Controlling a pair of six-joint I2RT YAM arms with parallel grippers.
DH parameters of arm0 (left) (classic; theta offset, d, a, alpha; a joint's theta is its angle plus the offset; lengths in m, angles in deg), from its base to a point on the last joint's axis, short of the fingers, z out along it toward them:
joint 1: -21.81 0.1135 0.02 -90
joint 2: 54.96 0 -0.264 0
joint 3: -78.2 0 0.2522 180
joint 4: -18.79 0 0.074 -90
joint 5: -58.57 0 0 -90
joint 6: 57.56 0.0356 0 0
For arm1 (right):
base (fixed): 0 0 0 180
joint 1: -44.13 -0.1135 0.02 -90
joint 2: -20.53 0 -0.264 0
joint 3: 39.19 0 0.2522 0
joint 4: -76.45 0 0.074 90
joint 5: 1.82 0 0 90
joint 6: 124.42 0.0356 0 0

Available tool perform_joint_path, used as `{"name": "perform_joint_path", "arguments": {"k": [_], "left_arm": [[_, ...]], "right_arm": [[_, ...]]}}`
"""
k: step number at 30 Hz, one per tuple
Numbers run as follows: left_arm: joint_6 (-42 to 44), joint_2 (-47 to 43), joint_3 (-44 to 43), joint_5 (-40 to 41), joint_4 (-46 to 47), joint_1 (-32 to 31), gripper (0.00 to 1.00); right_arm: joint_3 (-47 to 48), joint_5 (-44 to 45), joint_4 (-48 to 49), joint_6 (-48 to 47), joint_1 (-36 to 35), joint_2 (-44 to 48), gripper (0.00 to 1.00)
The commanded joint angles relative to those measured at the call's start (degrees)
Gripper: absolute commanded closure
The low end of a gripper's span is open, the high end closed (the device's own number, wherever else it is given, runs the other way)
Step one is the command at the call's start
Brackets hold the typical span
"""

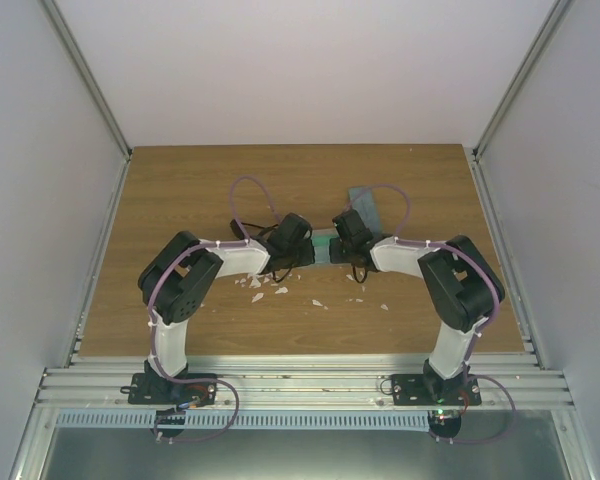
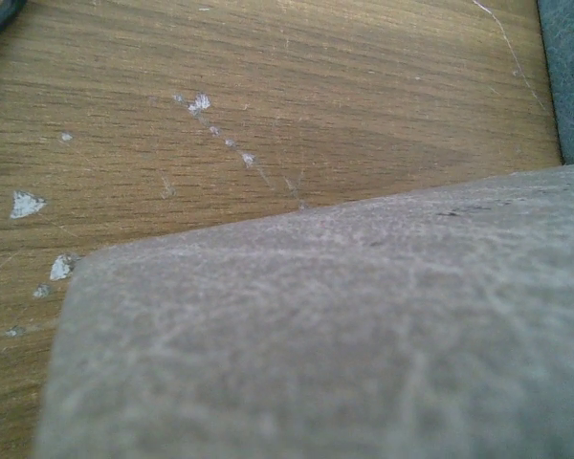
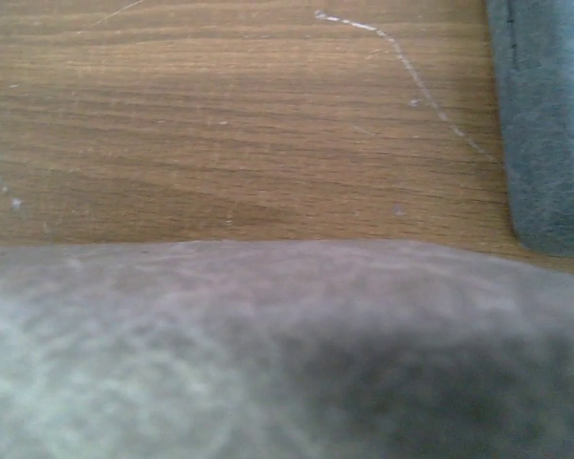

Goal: Organize the sunglasses
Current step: Place the glasses cleaning cloth in the sunglasses case, then pick up the sunglasses from the center of the board.

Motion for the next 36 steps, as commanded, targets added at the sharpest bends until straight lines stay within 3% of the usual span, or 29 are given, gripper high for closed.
{"name": "perform_joint_path", "arguments": {"k": [1,8,13,18,28,36], "left_arm": [[-1.3,0.2,1.9,5.2,-2.4,0.0,0.92],[-0.9,-2.7,1.1,5.2,-5.5,0.0,0.87],[1.4,-8.2,0.7,3.0,-7.4,0.1,0.71],[2.4,-14.8,1.7,2.2,-10.0,1.6,0.61],[-1.3,-25.4,11.6,2.9,-12.9,13.2,0.45],[0.5,-17.1,5.7,-0.8,-15.2,22.0,0.44]], "right_arm": [[-1.1,7.9,2.1,2.2,0.5,-0.2,0.91],[-1.1,10.3,1.2,2.9,0.5,1.6,0.91],[-0.2,9.1,-4.7,3.6,0.4,6.5,0.90],[-1.8,3.7,-8.2,3.0,0.4,13.9,0.84],[-6.5,-2.3,-12.2,3.5,0.4,25.2,0.72],[-8.7,-3.3,-12.8,4.0,0.4,27.3,0.72]]}}
